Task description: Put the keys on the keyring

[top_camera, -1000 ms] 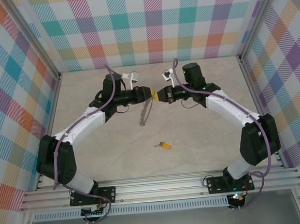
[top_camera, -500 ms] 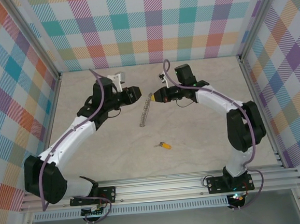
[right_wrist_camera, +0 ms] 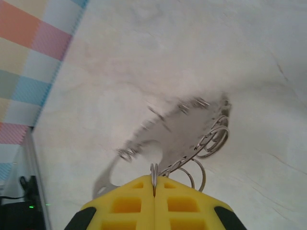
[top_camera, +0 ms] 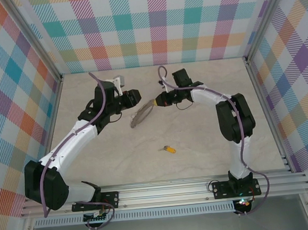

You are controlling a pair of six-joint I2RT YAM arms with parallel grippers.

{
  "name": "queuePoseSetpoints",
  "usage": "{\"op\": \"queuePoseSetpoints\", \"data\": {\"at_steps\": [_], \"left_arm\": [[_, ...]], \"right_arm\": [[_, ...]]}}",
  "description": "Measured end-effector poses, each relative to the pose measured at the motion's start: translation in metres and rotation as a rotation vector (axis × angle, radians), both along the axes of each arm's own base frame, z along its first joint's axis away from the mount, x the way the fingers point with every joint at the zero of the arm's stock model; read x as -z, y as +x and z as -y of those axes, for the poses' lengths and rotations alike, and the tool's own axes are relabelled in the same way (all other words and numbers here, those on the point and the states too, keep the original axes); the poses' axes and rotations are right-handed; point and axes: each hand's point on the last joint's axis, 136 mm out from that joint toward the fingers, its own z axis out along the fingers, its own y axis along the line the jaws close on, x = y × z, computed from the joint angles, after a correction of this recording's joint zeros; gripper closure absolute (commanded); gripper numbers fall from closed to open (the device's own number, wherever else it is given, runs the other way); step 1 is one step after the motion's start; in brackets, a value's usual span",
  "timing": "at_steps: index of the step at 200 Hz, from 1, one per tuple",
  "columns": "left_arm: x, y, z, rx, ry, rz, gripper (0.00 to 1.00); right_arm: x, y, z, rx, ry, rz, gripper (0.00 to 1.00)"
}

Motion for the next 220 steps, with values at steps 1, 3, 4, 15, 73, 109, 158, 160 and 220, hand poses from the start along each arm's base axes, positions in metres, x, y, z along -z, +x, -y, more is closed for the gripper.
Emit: {"op": "queuePoseSetpoints", "data": {"at_steps": [1,3,4,15,73,109,158,160,220], "left_arm": [[0.000,0.000,0.000,0.000,0.000,-0.001,0.60],[0.001,0.001,0.000,-0.001,-0.001,-0.004,0.60],[0.002,0.001,0.000,-0.002,-0.001,-0.005,0.60],[0.007,0.002,0.001,-0.004,0.000,-0.019,0.60],[0.017,0.006,0.005,-0.007,-0.015,-0.058,0.60],[0.017,0.007,0.006,-0.007,-0.026,-0.052,0.60],[0.024,0.011,0.008,-0.014,-0.039,-0.066,0.60],[0.024,0.011,0.008,-0.014,-0.038,-0.067,0.60],[0.029,0.011,0.009,-0.010,-0.036,-0.078,0.59]], "right_arm": [[0.001,0.000,0.000,0.001,-0.003,-0.002,1.00],[0.004,0.000,0.001,0.001,-0.011,-0.003,1.00],[0.004,0.000,0.001,0.001,-0.013,-0.002,1.00],[0.019,-0.004,0.006,0.004,-0.053,-0.020,1.00],[0.057,-0.009,0.013,-0.022,-0.212,-0.074,1.00],[0.072,-0.013,0.015,-0.056,-0.297,-0.102,0.93],[0.070,-0.016,0.020,-0.084,-0.340,-0.098,0.68],[0.070,-0.017,0.020,-0.085,-0.341,-0.098,0.68],[0.062,-0.037,0.033,0.010,-0.321,-0.149,0.61]]}}
